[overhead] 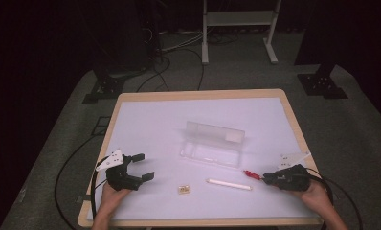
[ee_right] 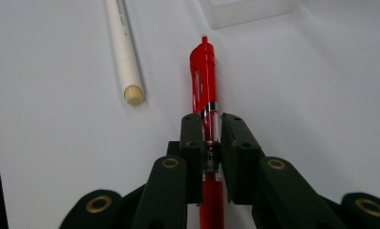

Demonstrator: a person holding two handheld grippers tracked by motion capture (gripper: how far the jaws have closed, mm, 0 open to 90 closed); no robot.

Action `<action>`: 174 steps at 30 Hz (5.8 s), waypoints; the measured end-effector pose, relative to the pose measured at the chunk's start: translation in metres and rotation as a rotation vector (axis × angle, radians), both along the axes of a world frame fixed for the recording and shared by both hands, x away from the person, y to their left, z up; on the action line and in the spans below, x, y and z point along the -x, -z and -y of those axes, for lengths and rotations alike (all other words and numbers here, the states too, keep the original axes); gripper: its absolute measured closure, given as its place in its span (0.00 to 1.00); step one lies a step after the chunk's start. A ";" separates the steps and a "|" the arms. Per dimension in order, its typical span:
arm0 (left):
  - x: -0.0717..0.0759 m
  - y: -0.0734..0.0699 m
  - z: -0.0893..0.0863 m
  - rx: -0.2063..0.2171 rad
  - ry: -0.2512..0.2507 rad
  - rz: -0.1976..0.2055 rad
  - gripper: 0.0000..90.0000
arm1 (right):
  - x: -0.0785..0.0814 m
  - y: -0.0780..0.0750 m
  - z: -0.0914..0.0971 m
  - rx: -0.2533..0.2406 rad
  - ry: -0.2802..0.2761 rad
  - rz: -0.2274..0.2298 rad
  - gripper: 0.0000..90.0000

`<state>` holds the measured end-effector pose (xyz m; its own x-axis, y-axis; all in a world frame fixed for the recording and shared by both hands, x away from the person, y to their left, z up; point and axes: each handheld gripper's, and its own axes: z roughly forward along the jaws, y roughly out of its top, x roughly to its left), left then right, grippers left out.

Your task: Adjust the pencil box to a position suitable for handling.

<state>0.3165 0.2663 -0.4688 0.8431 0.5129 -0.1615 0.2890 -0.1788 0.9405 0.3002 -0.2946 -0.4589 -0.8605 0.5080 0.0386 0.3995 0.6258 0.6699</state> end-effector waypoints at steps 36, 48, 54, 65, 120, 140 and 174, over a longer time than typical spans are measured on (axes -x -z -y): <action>0.000 0.000 -0.001 0.005 0.001 -0.001 0.08 | -0.037 -0.055 -0.050 -0.042 -0.077 0.044 0.88; 0.000 0.000 0.000 0.006 0.003 -0.004 0.08 | -0.054 -0.058 -0.074 -0.022 -0.100 0.038 0.88; 0.000 0.000 0.000 0.012 0.002 -0.003 0.08 | -0.059 -0.062 -0.083 -0.014 -0.109 0.044 0.88; 0.000 0.000 -0.001 0.009 0.005 -0.002 0.08 | -0.069 -0.066 -0.095 -0.007 -0.124 0.058 0.88; 0.000 0.000 -0.001 0.013 0.009 -0.001 0.08 | -0.103 -0.043 -0.132 0.028 -0.132 0.031 0.88; 0.000 0.000 -0.001 0.015 0.011 -0.002 0.08 | -0.113 -0.031 -0.139 0.039 -0.122 0.020 0.88; 0.000 0.000 -0.001 0.012 0.011 0.000 0.08 | -0.125 -0.014 -0.143 0.067 -0.135 -0.010 0.88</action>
<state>0.3163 0.2676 -0.4687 0.8487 0.5016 -0.1676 0.2870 -0.1705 0.9426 0.4252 -0.1518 -0.4451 -0.9210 0.3891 0.0176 0.3150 0.7174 0.6214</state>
